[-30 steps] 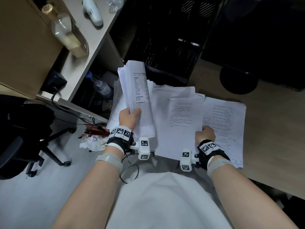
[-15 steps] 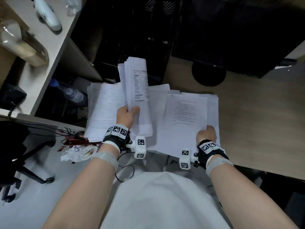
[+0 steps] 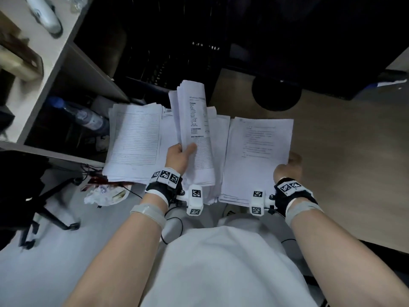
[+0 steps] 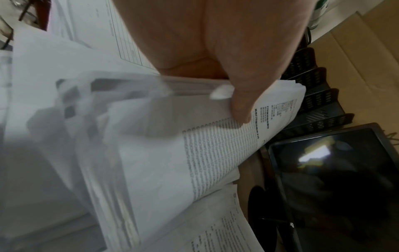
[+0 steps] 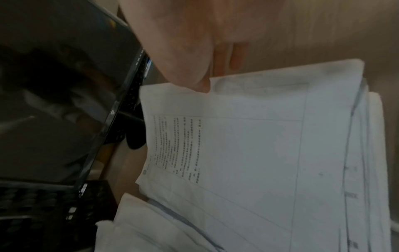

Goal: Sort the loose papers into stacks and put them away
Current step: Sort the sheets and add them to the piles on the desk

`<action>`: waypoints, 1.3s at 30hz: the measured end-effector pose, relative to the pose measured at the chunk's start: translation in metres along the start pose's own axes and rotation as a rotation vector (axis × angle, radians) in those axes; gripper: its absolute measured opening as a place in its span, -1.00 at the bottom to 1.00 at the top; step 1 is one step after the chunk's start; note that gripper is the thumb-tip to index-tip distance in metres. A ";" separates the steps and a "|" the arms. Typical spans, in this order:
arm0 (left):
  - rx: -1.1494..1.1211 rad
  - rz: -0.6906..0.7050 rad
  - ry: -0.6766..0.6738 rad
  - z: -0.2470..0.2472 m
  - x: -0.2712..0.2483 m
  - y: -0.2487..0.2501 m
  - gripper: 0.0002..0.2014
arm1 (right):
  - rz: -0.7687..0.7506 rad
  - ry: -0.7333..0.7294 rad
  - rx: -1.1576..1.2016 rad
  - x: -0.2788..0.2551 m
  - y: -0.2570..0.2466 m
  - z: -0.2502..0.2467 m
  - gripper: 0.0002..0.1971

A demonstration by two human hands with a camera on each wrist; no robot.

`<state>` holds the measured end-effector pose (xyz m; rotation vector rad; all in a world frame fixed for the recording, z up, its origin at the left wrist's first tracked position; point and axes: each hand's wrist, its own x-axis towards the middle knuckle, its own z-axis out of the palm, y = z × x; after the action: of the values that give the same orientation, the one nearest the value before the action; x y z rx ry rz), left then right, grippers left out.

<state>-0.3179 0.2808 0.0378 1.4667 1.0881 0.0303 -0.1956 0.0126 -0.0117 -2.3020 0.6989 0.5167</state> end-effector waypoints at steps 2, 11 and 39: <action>-0.003 -0.007 0.022 -0.001 -0.002 0.001 -0.74 | -0.043 0.011 -0.014 -0.003 -0.007 0.000 -0.44; 0.019 0.021 -0.161 0.012 -0.012 0.013 -0.45 | -0.404 -0.757 0.339 -0.073 -0.061 0.025 -0.57; 0.081 0.180 -0.092 0.013 -0.035 0.025 -0.65 | -0.647 -0.808 0.117 -0.117 -0.075 0.013 -0.21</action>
<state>-0.3150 0.2543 0.0735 1.6203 0.8898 0.0460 -0.2435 0.1088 0.0770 -1.8177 -0.3813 0.9511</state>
